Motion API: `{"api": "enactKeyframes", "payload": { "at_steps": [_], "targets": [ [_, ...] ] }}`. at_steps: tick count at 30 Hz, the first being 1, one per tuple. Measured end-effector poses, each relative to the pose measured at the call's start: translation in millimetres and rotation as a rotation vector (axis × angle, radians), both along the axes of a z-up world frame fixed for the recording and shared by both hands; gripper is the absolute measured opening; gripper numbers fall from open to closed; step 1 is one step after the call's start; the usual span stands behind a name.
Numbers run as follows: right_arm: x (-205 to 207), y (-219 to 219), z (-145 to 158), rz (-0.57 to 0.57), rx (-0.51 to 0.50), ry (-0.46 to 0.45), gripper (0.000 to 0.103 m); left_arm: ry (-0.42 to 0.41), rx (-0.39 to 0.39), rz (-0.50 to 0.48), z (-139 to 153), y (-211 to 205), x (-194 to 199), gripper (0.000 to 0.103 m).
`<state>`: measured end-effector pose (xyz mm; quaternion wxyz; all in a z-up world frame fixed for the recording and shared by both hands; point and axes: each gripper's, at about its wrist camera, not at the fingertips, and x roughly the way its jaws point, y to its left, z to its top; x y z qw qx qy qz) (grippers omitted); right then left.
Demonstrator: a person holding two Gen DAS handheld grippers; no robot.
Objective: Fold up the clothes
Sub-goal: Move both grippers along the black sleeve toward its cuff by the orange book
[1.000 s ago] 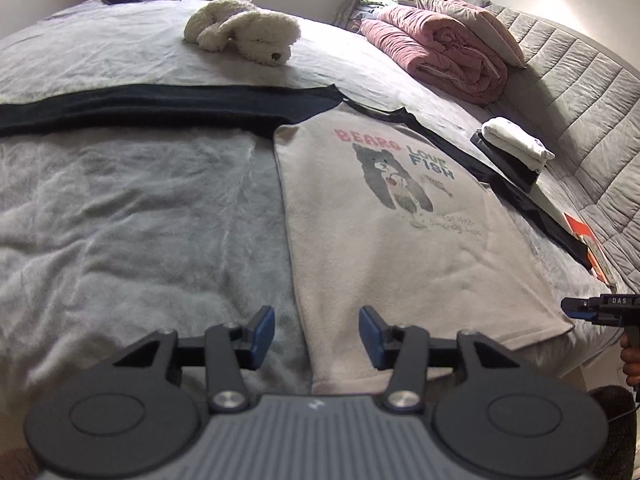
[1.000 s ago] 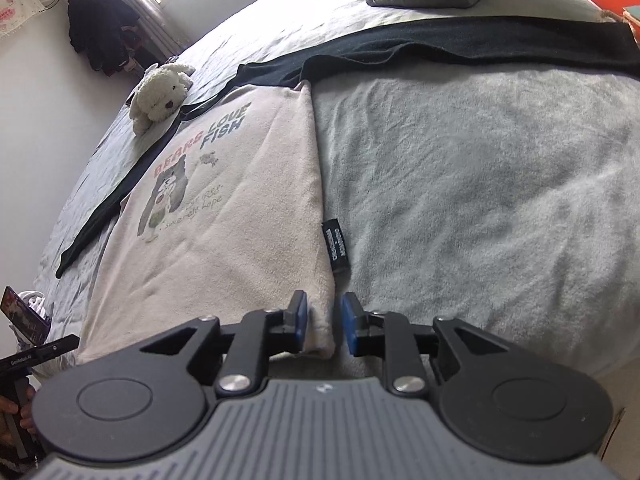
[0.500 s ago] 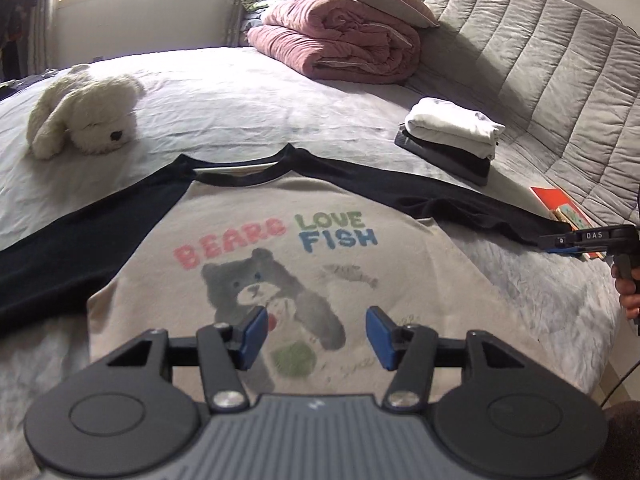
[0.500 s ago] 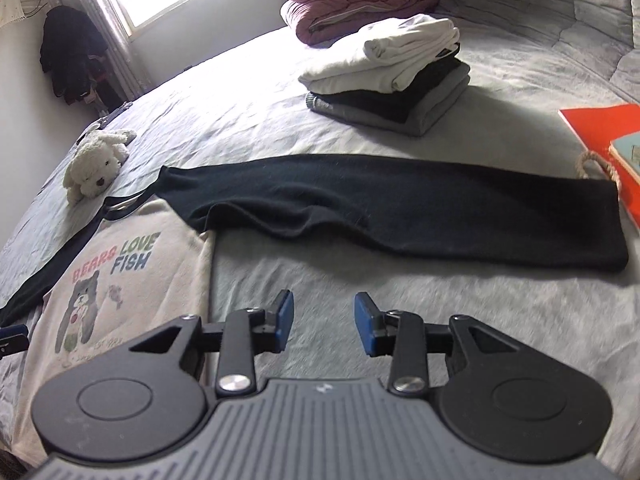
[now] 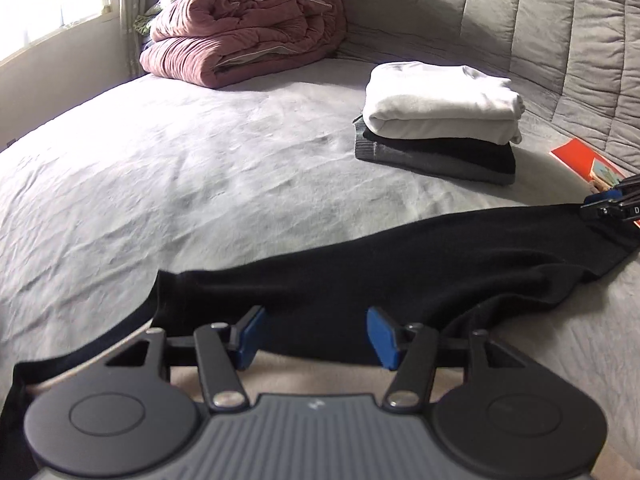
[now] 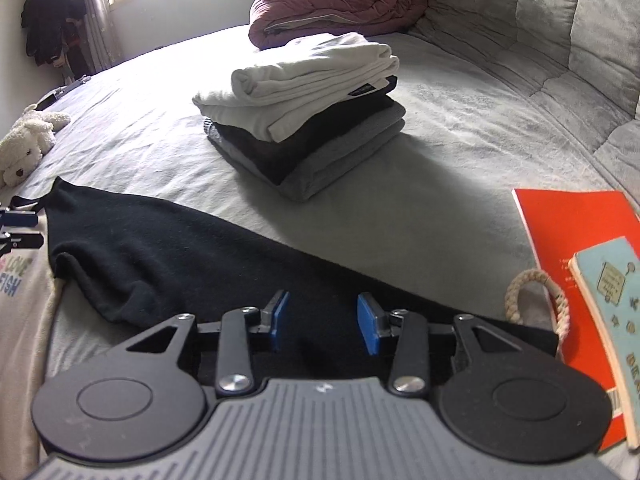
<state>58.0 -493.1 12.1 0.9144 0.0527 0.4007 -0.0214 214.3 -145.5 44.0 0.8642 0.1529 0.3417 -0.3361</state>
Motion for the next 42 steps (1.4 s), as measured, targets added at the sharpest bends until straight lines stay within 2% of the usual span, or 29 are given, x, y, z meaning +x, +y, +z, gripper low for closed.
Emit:
{"api": "enactKeyframes", "payload": {
  "at_steps": [6, 8, 9, 10, 11, 12, 13, 14, 20, 26, 30, 32, 35, 37, 39, 42],
  "targets": [
    [19.9, -26.2, -6.6, 0.093, -0.068, 0.039, 0.044, -0.01, 0.092, -0.074, -15.2, -38.2, 34.0, 0.058],
    [20.6, -28.0, -7.7, 0.138, -0.068, 0.038, 0.044, -0.016, 0.101, -0.107, -15.6, -43.4, 36.5, 0.056],
    [20.7, -26.8, -7.9, 0.154, -0.074, 0.04, 0.041, 0.0, 0.097, -0.12, -15.5, -44.0, 37.9, 0.054],
    [20.7, -24.5, -7.9, 0.167, -0.082, 0.043, 0.026, 0.016, 0.093, -0.132, -15.4, -44.5, 39.3, 0.043],
    [20.7, -22.2, -8.0, 0.18, -0.091, 0.046, 0.017, 0.03, 0.087, -0.142, -15.3, -45.1, 39.8, 0.032],
    [20.6, -19.9, -8.0, 0.192, -0.1, 0.049, 0.007, 0.041, 0.079, -0.149, -15.1, -45.7, 39.7, 0.025],
    [20.6, -17.6, -8.0, 0.205, -0.109, 0.052, 0.005, 0.047, 0.074, -0.151, -14.8, -46.3, 39.0, 0.004],
    [20.6, -15.3, -8.1, 0.218, -0.118, 0.055, 0.005, 0.045, 0.071, -0.143, -14.4, -47.0, 38.2, 0.002],
    [31.6, -11.5, 0.9, 0.158, -0.241, 0.003, 0.003, -0.032, 0.007, -0.066, -10.4, -48.0, 38.5, 0.002],
    [61.5, -13.6, 3.7, 0.106, -0.328, -0.018, 0.003, -0.081, -0.019, -0.002, -20.7, -51.9, 41.5, 0.001],
    [79.2, -13.9, -11.6, 0.085, -0.344, 0.016, 0.003, -0.093, -0.021, 0.011, -29.9, -53.8, 40.2, 0.001],
    [78.2, -16.5, -12.3, 0.066, -0.317, 0.013, 0.004, -0.102, -0.015, 0.017, -29.6, -55.1, 37.8, 0.002],
    [74.2, -21.0, -10.1, 0.035, -0.268, -0.001, 0.01, -0.12, 0.0, 0.011, -22.9, -59.9, 29.3, 0.01],
    [69.1, -27.0, -5.0, 0.016, -0.224, -0.013, 0.028, -0.126, -0.021, -0.015, -16.2, -63.3, 19.2, 0.016],
    [57.1, -38.1, 7.2, -0.006, -0.185, -0.032, 0.04, -0.125, -0.05, -0.058, -9.8, -69.5, 7.0, 0.018],
    [35.5, -58.2, 23.7, -0.053, -0.146, -0.033, 0.04, -0.105, -0.081, -0.114, -5.4, -83.5, -8.4, 0.02]
  ]
}}
